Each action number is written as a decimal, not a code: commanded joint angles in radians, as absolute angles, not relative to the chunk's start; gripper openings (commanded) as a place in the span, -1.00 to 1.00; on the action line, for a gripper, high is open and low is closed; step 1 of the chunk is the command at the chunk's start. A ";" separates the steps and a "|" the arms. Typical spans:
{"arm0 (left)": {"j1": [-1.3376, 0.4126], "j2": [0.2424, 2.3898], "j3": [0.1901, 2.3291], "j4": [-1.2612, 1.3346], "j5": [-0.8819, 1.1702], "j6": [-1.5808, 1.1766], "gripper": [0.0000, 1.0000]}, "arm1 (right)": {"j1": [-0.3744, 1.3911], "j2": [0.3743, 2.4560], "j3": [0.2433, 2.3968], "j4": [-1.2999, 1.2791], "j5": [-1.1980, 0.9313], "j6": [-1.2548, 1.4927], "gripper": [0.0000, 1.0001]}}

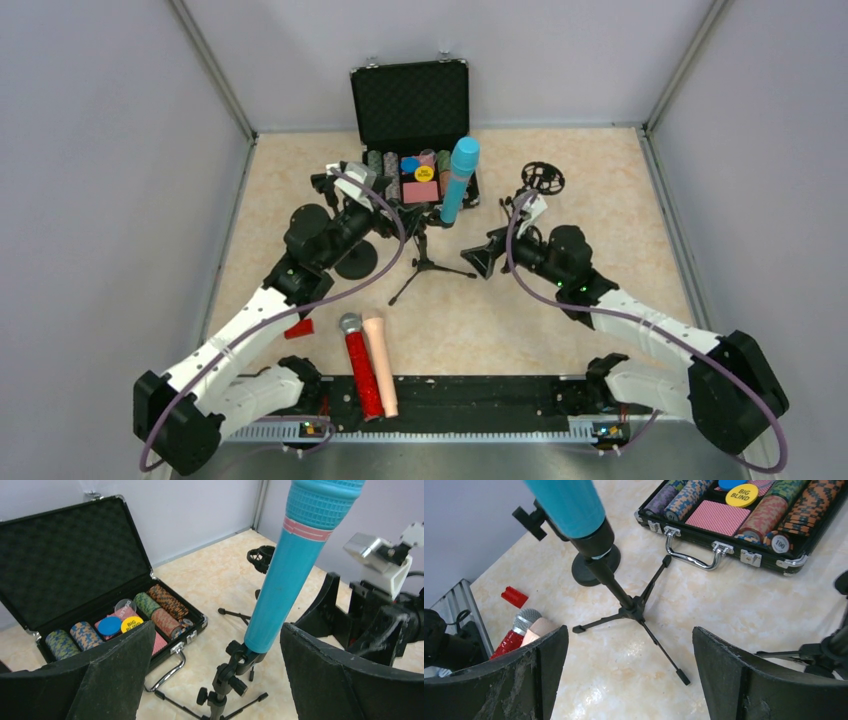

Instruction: Attach the microphones to the stand

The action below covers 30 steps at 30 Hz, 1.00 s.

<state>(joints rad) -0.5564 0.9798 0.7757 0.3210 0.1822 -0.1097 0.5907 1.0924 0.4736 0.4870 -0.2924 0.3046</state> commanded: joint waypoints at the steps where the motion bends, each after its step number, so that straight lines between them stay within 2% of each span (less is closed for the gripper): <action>1: -0.551 0.952 0.828 0.258 0.142 -0.083 0.97 | 0.507 1.028 0.579 0.389 -0.373 0.366 0.82; 10: -0.551 1.001 0.866 0.222 0.178 -0.087 0.98 | 0.406 0.964 0.806 0.117 -0.245 0.351 0.85; 14: -0.551 1.020 0.879 0.204 0.203 -0.094 0.98 | 0.337 0.970 0.836 0.064 -0.230 0.378 0.85; 23: -0.550 1.040 0.867 0.199 0.207 -0.118 0.98 | 0.027 1.024 0.819 0.091 -0.509 0.663 0.83; 30: -0.550 1.049 0.862 0.218 0.202 -0.129 0.97 | 0.004 1.108 0.697 0.320 -0.637 0.981 0.77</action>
<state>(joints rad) -0.5556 1.0439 0.8379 0.1722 0.1936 -0.1085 0.0109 1.0668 0.7567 0.1570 -0.5266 0.7547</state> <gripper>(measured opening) 0.986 0.893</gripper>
